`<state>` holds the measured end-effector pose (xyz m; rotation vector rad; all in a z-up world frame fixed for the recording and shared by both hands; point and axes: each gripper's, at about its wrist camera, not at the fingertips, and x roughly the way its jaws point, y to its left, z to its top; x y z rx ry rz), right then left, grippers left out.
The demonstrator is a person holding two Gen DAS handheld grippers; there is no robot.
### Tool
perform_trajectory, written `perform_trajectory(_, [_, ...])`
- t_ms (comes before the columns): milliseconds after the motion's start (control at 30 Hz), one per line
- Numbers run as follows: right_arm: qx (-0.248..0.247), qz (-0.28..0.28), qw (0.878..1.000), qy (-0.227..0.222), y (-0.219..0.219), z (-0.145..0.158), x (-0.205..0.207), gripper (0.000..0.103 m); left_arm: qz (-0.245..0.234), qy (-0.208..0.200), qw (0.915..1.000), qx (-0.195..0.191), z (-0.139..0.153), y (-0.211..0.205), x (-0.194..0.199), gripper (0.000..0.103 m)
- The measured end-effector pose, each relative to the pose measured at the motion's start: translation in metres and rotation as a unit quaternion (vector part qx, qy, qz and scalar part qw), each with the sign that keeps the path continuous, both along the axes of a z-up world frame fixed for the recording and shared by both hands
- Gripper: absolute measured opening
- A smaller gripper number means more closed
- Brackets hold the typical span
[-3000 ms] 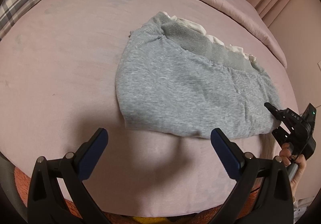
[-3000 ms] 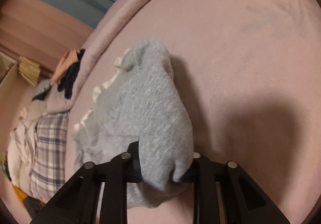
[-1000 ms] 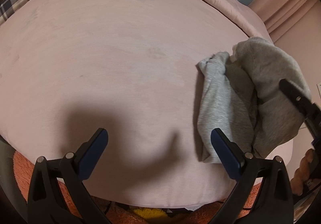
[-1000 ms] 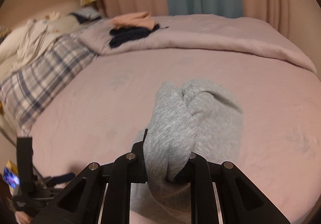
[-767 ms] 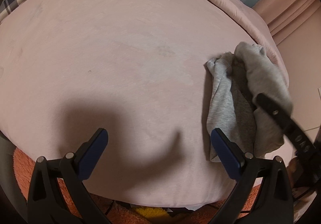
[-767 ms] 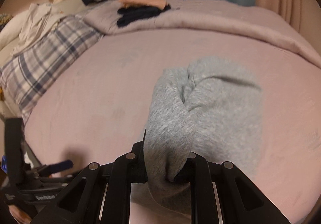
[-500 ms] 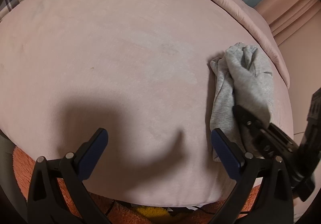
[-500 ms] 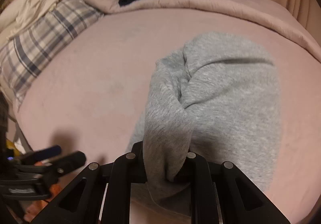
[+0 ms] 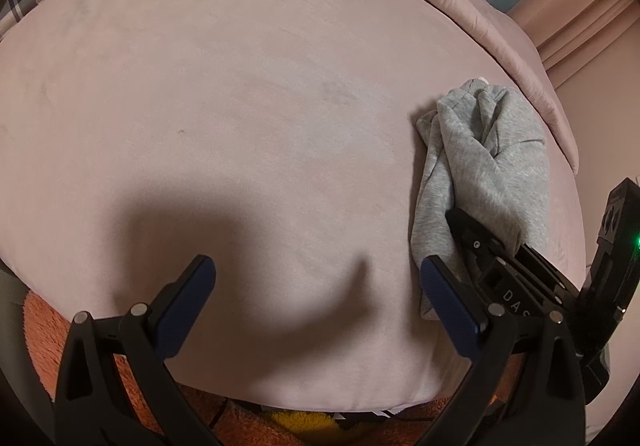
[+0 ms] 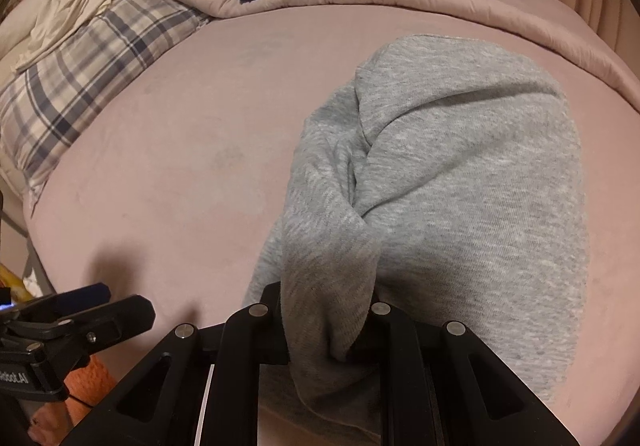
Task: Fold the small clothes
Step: 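Lift the side with the right tool and fold it over the bundle, then open the right tool to release the folded side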
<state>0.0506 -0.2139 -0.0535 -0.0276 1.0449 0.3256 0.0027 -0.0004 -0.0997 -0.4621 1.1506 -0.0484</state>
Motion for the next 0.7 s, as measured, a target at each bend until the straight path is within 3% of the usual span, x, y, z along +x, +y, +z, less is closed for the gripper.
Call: perform_trajectory(700, [0.035, -0.003, 0.999, 0.005, -0.016, 0.004, -0.004, 0.022, -0.003, -0.018, 0.9998, 0.008, 0.012, 0.0, -0.01, 0.102])
